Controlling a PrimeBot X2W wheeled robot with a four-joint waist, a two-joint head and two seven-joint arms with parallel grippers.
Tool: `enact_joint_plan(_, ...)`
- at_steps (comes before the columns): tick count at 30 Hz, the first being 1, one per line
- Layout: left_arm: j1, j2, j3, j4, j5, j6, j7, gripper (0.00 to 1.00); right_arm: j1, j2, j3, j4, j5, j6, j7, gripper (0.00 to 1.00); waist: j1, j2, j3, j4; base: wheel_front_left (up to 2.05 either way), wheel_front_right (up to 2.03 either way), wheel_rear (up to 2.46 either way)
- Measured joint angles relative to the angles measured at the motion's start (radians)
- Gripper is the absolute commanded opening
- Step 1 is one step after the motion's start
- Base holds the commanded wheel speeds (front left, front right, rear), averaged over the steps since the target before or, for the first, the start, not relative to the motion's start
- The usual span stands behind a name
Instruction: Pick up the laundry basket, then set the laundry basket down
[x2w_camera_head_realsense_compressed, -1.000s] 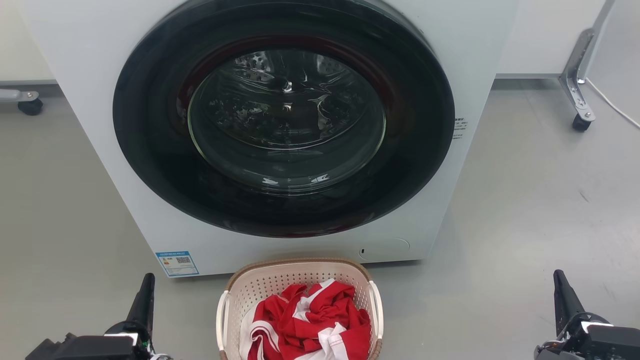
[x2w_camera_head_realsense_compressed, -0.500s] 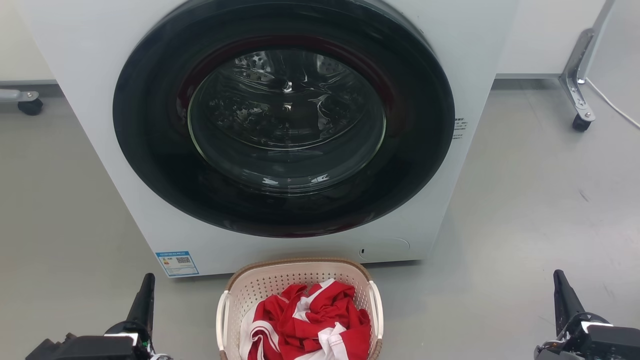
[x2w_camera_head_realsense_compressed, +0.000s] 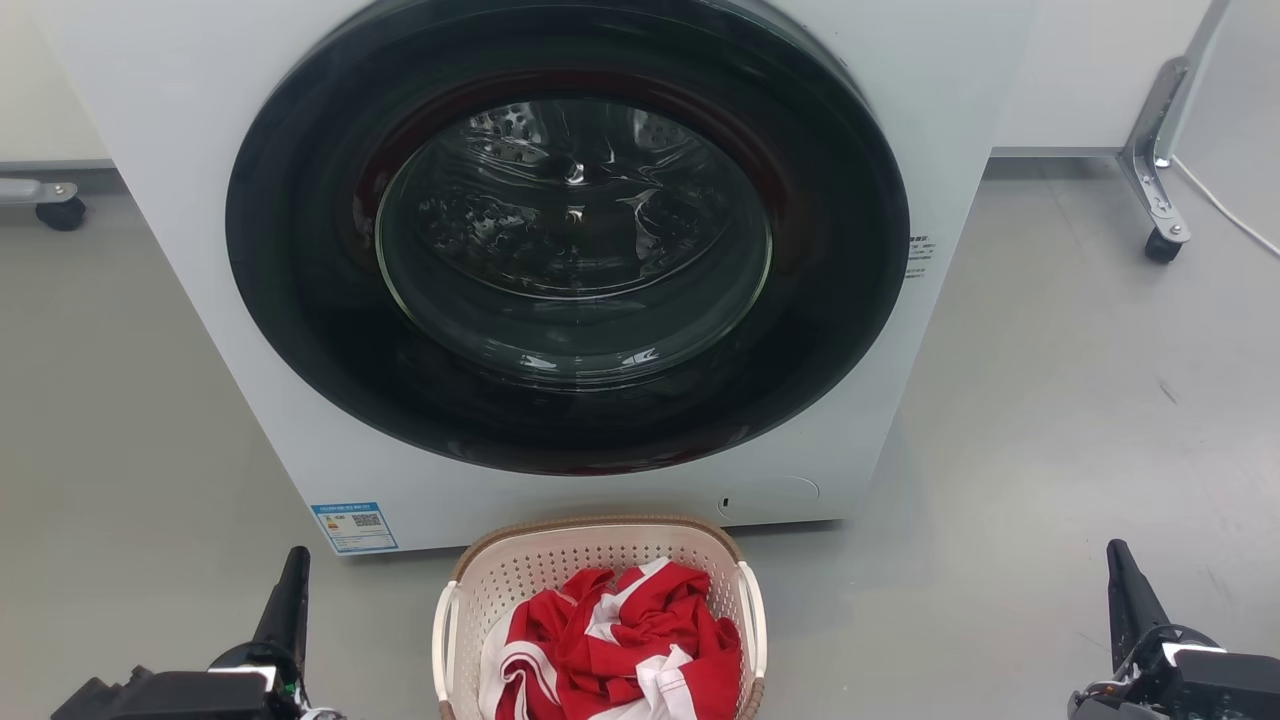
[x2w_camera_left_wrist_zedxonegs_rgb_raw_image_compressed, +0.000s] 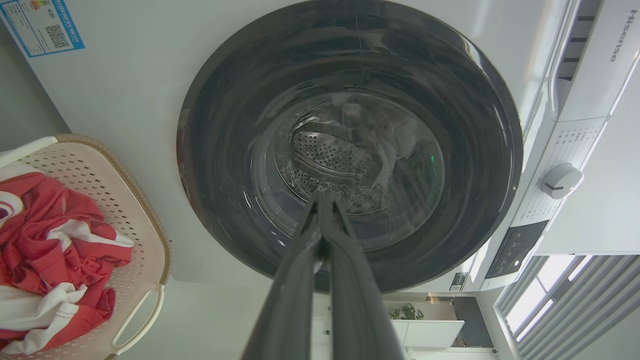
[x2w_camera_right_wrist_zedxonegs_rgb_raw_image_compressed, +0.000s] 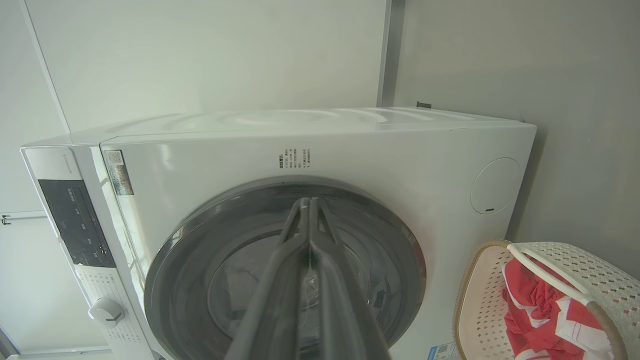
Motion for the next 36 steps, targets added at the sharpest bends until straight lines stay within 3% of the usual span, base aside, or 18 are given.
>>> enact_joint_plan(36, 0.000, 0.000, 0.000, 0.000, 0.000, 0.000, 0.000, 0.00, 0.000, 0.000, 0.000, 0.000, 0.000, 0.000, 0.000, 0.00, 0.0000, 0.0000, 0.000, 0.000, 0.00, 0.00, 0.00)
